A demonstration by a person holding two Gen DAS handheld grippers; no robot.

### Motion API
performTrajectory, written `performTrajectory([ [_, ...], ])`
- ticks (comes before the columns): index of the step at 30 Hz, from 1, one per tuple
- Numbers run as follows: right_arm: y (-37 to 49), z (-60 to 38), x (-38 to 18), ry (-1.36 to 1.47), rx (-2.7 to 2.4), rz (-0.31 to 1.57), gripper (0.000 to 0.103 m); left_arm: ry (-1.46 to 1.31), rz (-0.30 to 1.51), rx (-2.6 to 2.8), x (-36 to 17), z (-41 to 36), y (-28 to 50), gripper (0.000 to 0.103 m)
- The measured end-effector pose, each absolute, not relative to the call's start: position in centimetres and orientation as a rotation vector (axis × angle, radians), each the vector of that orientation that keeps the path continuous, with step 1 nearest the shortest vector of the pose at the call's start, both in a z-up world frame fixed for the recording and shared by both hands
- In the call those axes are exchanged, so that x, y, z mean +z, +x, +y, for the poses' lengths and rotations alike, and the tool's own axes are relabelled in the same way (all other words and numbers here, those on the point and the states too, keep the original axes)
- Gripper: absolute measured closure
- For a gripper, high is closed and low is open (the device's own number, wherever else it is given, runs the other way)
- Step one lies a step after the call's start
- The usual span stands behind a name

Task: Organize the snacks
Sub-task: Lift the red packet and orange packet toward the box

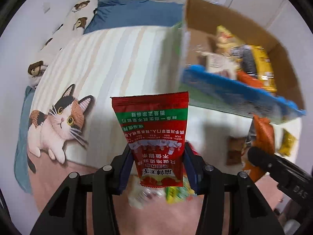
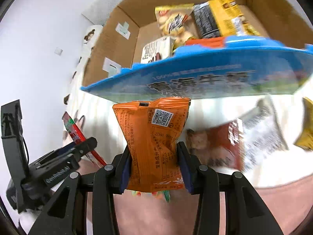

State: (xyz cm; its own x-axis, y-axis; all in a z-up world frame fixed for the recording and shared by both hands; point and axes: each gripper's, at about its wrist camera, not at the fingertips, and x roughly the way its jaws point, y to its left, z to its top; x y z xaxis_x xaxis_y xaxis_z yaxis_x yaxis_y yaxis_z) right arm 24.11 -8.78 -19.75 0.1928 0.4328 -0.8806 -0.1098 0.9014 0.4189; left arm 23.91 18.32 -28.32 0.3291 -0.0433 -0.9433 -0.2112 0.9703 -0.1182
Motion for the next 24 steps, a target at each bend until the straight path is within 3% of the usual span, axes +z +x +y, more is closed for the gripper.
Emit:
performTrajectory([
  [4,21.4,-13.9,-18.0,0.314,0.358,1.333,0.057,-0.274,1.272,0.038,-26.0,15.8,22.9,0.057],
  [9,17.9,-19.7,-18.6,0.336,0.269,1.385,0.057,-0.261,1.372,-0.057,-27.4,10.5,19.4,0.057],
  [16,13.6,-25.6,-24.1,0.378,0.110,1.488,0.057,-0.192,1.536,-0.100,-35.1,5.1,16.8,0.057],
  [24,13.2,-27.2,-26.5,0.315,0.027,1.503,0.056,-0.138,1.536,-0.064,-37.9,3.1,16.2,0.054],
])
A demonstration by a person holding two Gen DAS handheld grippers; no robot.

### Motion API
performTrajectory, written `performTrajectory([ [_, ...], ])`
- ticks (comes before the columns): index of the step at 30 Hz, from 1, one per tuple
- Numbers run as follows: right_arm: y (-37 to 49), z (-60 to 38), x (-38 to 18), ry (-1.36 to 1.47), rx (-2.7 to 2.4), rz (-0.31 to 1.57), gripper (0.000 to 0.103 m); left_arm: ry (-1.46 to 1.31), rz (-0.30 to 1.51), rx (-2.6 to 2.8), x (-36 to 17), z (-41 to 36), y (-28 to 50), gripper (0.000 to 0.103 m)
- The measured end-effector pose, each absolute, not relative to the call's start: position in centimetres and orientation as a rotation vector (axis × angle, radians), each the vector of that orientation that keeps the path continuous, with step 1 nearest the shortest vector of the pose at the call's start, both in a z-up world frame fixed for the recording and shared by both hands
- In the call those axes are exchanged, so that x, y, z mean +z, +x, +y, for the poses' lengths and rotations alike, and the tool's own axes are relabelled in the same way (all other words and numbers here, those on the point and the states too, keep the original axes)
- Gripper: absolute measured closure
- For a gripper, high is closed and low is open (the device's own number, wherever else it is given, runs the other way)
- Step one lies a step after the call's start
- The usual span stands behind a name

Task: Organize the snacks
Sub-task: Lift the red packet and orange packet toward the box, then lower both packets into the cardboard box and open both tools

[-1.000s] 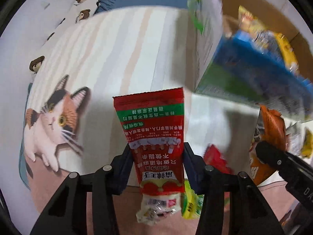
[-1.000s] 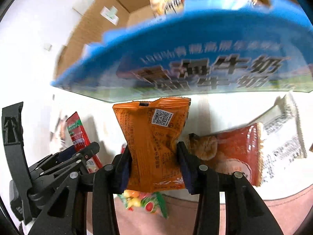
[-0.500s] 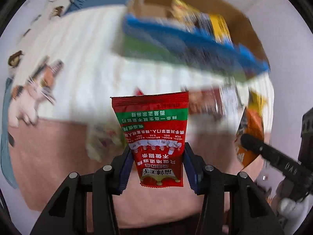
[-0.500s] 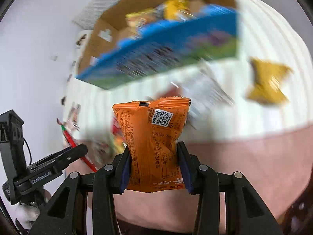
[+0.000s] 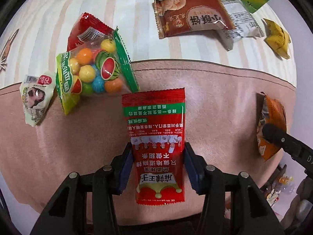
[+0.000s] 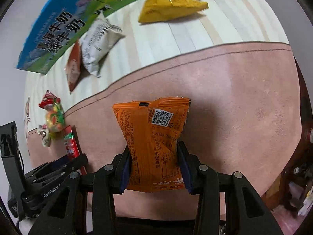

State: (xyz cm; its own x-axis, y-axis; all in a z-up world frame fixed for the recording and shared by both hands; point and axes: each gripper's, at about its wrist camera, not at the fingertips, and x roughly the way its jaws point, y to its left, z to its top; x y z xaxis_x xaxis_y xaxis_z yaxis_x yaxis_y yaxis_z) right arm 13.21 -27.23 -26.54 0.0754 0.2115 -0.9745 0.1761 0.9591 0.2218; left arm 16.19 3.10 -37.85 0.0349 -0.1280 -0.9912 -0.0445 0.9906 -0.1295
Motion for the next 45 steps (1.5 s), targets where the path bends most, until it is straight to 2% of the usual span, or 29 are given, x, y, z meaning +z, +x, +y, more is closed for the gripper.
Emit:
performTrajectory([
  [5,13.9,-27.3,-27.5,0.333,0.030,1.521,0.048,-0.129,1.542,-0.040,-38.4,3.2,15.7,0.053],
  [10,13.9,-27.3,-28.0,0.315,0.027,1.527,0.045,-0.115,1.541,-0.027,-39.3,2.1,16.1,0.053],
  [12,14.0,-26.8,-28.5,0.294,0.024,1.525,0.046,-0.101,1.535,-0.020,-39.2,1.9,16.3,0.055],
  [14,13.9,-26.3,-28.6,0.257,0.008,1.514,0.055,-0.084,1.524,-0.019,-38.8,1.5,16.6,0.056],
  [22,13.1,-25.2,-26.8,0.289,0.060,1.461,0.058,-0.097,1.485,-0.061,-34.3,0.7,16.8,0.058],
  [27,13.6,-24.8,-23.5,0.349,0.124,1.403,0.058,-0.103,1.410,-0.108,-29.7,-0.1,18.2,0.059],
  [35,18.2,-23.5,-15.1,0.400,0.241,1.262,0.058,-0.167,1.257,-0.178,-20.8,1.1,23.3,0.059],
  [41,25.4,-23.4,-8.7,0.361,0.278,1.132,0.058,-0.145,1.154,-0.140,-15.5,3.7,30.9,0.059],
  [45,32.6,-23.1,-6.1,0.264,0.239,1.083,0.058,-0.121,1.139,-0.092,-14.2,5.9,36.4,0.058],
])
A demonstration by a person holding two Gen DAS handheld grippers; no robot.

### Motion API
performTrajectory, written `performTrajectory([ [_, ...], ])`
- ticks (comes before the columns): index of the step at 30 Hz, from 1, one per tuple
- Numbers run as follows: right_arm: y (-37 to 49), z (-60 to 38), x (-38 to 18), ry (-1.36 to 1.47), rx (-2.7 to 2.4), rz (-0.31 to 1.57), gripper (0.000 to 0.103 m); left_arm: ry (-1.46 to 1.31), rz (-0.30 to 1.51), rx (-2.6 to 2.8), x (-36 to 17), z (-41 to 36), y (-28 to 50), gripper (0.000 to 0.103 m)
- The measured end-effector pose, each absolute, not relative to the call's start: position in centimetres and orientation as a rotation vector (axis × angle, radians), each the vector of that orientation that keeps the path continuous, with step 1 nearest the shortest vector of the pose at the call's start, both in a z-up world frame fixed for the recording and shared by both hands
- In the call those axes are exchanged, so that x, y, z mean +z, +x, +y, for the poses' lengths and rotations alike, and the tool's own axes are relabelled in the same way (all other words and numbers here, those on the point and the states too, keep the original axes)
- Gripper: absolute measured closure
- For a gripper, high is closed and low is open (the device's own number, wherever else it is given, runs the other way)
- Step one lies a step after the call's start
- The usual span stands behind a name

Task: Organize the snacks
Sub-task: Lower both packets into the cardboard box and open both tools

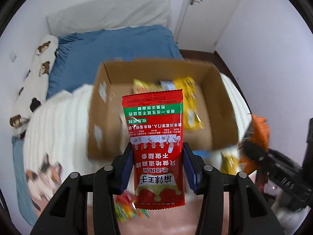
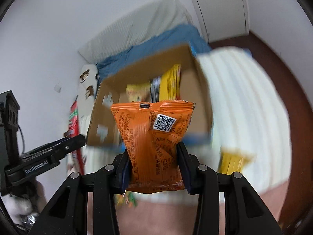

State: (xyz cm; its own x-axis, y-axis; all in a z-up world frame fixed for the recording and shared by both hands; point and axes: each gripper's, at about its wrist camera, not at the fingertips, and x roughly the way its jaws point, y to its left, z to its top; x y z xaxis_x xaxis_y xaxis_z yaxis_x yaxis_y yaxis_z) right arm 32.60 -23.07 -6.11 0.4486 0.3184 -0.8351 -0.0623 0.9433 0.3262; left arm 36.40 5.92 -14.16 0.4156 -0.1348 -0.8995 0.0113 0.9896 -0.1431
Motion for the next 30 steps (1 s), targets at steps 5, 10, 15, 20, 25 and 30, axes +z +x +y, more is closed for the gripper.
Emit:
performTrajectory([
  [5,41.6,-21.8,-6.8,0.185,0.176,1.139,0.058,-0.151,1.247,-0.045,-16.5,8.6,44.5,0.058],
  [10,47.2,-20.7,-9.1,0.140,0.122,1.215,0.058,-0.145,1.355,0.001,-20.9,10.0,50.2,0.058],
  [15,50.7,-19.6,-12.3,0.101,0.085,1.276,0.058,-0.143,1.443,0.021,-25.3,10.9,53.9,0.056],
  [20,52.6,-19.5,-15.3,0.059,0.009,1.342,0.035,-0.176,1.503,0.060,-28.1,11.7,55.4,0.047],
  [25,52.4,-19.1,-15.5,0.017,0.013,1.342,0.008,-0.267,1.465,0.059,-28.1,12.7,55.7,0.016],
  [30,52.4,-19.1,-15.8,0.011,0.019,1.347,0.006,-0.239,1.457,0.035,-27.6,11.9,55.5,0.014],
])
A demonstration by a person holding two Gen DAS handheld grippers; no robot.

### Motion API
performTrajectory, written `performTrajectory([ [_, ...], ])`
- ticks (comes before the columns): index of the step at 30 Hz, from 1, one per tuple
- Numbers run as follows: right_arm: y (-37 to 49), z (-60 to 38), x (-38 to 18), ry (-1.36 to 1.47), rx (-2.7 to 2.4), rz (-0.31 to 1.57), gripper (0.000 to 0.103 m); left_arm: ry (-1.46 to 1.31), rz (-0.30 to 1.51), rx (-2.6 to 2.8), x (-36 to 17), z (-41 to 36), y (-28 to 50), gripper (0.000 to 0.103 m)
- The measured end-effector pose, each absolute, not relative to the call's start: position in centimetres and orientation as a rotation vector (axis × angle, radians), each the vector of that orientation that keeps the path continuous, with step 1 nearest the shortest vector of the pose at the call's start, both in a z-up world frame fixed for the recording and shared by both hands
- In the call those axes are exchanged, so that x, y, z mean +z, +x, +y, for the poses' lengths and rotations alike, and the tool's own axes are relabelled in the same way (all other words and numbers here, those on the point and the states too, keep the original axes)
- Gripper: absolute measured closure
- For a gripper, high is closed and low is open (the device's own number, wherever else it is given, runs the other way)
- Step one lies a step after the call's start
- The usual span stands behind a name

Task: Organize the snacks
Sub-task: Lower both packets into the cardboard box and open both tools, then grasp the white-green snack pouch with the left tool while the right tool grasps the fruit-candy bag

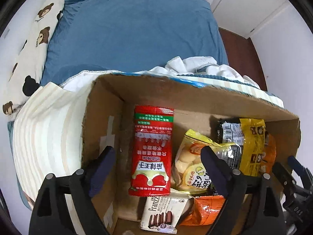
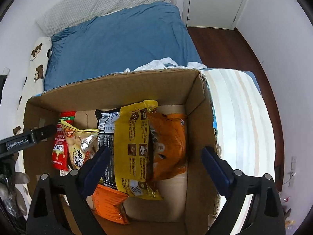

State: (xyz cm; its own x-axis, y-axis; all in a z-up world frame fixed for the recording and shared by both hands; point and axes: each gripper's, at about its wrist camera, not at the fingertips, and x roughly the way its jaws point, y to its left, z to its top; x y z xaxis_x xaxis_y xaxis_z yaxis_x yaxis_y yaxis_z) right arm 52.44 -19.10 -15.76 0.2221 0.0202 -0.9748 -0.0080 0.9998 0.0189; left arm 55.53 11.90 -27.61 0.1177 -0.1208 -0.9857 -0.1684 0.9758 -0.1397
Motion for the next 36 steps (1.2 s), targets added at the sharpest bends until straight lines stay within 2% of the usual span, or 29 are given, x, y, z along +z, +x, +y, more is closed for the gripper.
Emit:
performTrajectory([
  [5,51.8,-19.3,-14.9,0.031,0.032,1.339,0.006,-0.228,1.435,0.010,-26.6,11.2,54.5,0.014],
  [15,47.5,-18.6,-12.2,0.047,0.093,1.265,0.006,-0.194,1.269,-0.004,-21.5,10.0,49.4,0.014],
  [25,41.1,-18.4,-10.0,0.068,0.140,1.194,0.006,-0.159,1.130,0.019,-17.0,8.8,42.9,0.014],
  [36,32.3,-19.1,-4.4,0.081,0.189,1.033,0.006,-0.178,0.998,0.026,-12.9,8.4,34.3,0.014],
])
